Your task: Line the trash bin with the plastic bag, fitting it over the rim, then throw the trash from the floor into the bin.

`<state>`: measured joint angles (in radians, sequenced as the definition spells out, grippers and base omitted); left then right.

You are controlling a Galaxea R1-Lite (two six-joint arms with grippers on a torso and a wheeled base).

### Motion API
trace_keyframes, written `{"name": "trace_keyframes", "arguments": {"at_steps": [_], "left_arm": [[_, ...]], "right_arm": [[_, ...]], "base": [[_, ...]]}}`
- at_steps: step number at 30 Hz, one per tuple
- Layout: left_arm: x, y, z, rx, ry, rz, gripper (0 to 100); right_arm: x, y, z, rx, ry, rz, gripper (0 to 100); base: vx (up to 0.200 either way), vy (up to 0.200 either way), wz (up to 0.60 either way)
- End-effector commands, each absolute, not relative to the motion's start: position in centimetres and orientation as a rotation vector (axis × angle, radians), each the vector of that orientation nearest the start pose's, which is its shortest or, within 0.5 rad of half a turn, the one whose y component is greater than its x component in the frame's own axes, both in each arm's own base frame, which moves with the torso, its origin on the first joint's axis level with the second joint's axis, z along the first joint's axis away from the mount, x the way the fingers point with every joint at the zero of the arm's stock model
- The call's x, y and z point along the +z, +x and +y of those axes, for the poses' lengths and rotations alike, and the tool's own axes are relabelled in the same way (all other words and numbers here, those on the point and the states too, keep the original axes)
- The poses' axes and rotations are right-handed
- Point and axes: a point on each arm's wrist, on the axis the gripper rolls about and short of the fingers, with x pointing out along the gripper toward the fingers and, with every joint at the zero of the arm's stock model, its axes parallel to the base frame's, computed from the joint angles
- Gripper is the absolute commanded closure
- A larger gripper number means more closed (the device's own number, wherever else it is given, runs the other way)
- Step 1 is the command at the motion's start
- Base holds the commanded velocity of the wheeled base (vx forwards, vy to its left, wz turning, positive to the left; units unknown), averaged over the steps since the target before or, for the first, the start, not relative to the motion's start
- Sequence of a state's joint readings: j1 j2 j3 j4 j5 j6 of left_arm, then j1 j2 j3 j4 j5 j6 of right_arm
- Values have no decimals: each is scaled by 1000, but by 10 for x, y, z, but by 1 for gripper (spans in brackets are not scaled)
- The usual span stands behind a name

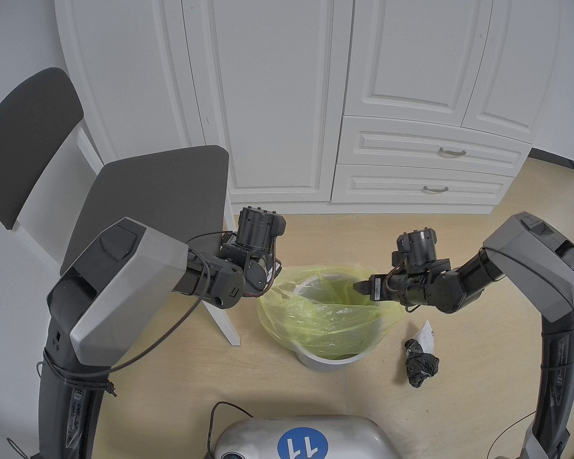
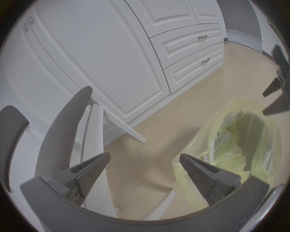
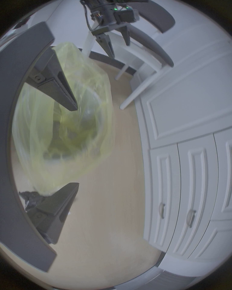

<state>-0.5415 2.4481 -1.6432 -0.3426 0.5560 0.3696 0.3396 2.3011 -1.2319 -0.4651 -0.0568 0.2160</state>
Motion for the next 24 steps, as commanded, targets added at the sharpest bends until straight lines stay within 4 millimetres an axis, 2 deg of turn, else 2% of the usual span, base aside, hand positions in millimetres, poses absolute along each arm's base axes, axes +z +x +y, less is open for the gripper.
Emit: {"name": "trace_keyframes", "arguments": {"at_steps": [1,3,5,7,11,20,24], "left_arm": [[96,404,-234,-63,584,354,0],[102,395,-228,-67,574,340,0],[115,377,-219,-104,549,305,0],[127,356,-214,-143,516,270,0],[146,319,-205,-210,474,236,0],[142,301,-210,-268,424,253,0],[136,294,-208,-274,422,258,0]], "right_arm": [[12,398,173,260,45,679,0],[8,395,173,264,29,694,0],[6,385,171,290,-34,720,0],[8,371,167,327,-106,741,0],[4,346,173,406,-235,771,0],[-10,308,176,524,-433,841,0],[-23,302,187,560,-459,859,0]], "base": [[0,0,0],[0,0,0],[0,0,0],[0,0,0],[0,0,0],[0,0,0],[0,0,0]]}}
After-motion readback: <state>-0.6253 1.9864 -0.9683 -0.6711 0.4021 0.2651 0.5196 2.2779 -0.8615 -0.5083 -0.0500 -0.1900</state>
